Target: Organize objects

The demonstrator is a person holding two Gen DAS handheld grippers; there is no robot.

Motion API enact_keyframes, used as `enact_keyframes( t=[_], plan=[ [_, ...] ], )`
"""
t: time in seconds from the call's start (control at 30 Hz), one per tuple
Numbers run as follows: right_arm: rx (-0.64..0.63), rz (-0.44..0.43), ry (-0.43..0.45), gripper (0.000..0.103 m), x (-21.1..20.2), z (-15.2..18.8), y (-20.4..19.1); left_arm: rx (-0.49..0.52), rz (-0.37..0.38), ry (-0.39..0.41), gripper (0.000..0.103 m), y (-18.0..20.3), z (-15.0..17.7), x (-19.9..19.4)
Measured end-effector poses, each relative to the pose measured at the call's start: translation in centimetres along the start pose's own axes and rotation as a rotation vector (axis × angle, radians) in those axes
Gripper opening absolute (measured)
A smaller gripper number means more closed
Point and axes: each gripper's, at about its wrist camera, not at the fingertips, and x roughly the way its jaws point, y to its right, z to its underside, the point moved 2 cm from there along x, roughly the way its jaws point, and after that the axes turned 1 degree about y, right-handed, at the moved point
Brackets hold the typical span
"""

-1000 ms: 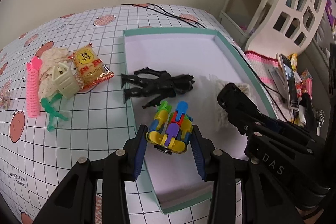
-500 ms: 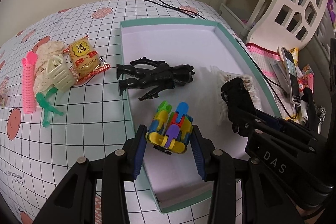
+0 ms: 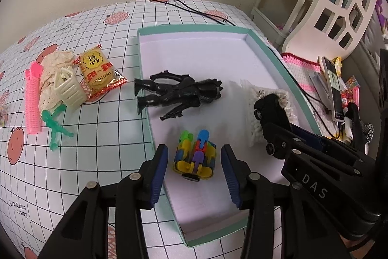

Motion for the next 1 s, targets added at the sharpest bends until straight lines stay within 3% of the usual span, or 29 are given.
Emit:
enact_keyframes(
  t=[0.13, 0.4, 0.57, 0.8, 1.0],
  plan=[
    [0.006, 0.000, 0.030, 0.043, -0.6, -0.3, 0.0, -0.006, -0.004, 0.030, 0.053, -0.2, -0.4, -0.6],
    [-0.050, 0.009, 0.085, 0.044, -1.5, -0.6, -1.4, -0.079, -0.003, 0.106, 0.053, -1.9, -1.0, -2.2],
    [-0.095, 0.020, 0.090, 0.044, -1.6, -0.4, -2.3, -0.152, -0.080, 0.149, 0.053, -4.2, -1.3, -3.2],
    [-0.189, 0.018, 0.075, 0.044, -1.3, 0.4, -4.8, -0.314, -0.226, 0.057, 0.053, -9.2, -0.5, -2.8],
    [-0.259, 0.007, 0.049, 0.044, -1.0, 1.4, -6.8, -0.411, -0.253, -0.043, 0.053, -12.4, 1.2, -2.2]
  ],
)
